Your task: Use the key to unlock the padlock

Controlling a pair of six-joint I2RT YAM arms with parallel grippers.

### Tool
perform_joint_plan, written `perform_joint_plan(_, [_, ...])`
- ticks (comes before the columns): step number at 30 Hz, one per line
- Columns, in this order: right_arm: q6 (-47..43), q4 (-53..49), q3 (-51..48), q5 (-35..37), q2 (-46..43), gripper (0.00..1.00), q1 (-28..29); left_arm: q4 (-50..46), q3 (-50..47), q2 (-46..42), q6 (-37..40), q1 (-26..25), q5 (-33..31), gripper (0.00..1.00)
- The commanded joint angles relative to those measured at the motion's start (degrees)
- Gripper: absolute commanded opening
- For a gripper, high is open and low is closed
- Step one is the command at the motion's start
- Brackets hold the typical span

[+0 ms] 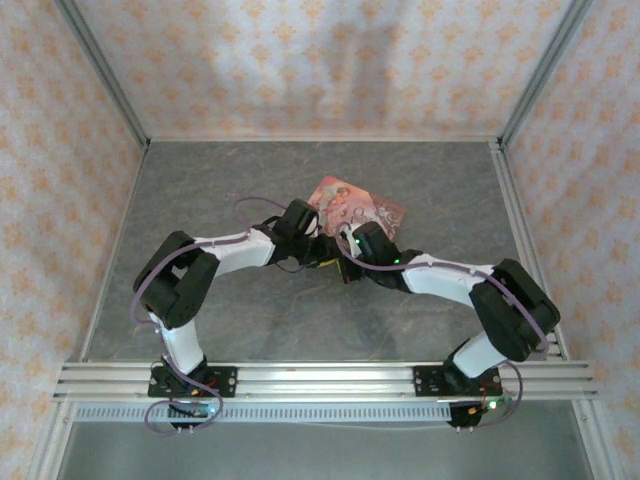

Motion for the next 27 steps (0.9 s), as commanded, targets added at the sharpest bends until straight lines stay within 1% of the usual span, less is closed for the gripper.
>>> perform_joint_plan(1, [-0.9,0.8,0.7,-0.4,0.3,0.00,1.5,-0.6,-1.3,1.7,-0.4,-0.9,-3.3,0.31])
perform_joint_plan(2, [-1.2,0.7,0.8,-0.3,0.5,0.00,1.8,-0.5,-0.9,2.3,-0.6,-0.9,-3.3,0.31])
perform_joint_plan(3, [-1.3,0.7,0.9,-0.3,0.5,0.00,2.0,-0.2,-0.6,2.9,-0.7,-1.0,-3.4,0.28])
perform_joint_plan(7, [-1.4,1.2,0.8,-1.0,0.5,0.00,2.8,0.3,0.4,4.4,-1.1,-1.0,-3.3,0.12])
perform_joint_plan(11, [-1.4,1.2,0.4,-1.5,-0.2,0.00,2.8,-0.1,0.8,5.3,-1.0,-0.9,-2.9,0.01])
perform_joint_plan(14, [-1.5,-0.1,0.2,-1.3,-0.8,0.05,2.8,0.3,1.0,5.5,-1.2,-0.7,-2.1,0.00])
perform_joint_plan(17, [-0.9,-1.6,-0.4,0.8,-2.6,0.21,2.8,1.0,0.9,5.5,-1.8,-0.4,-1.3,0.00])
perform_joint_plan(19, [-0.3,-2.4,-1.4,2.7,-4.5,0.27,2.4,1.1,1.0,5.5,-2.1,-0.1,-0.7,0.00])
perform_joint_plan(24, [0.9,-1.6,-4.3,5.7,-9.3,0.32,1.7,0.8,1.5,5.5,-2.3,0.4,0.9,0.00])
perform_joint_plan(27, [0.9,-1.5,-4.9,6.2,-8.9,0.33,1.7,0.1,2.1,5.3,-2.2,0.6,2.1,0.00])
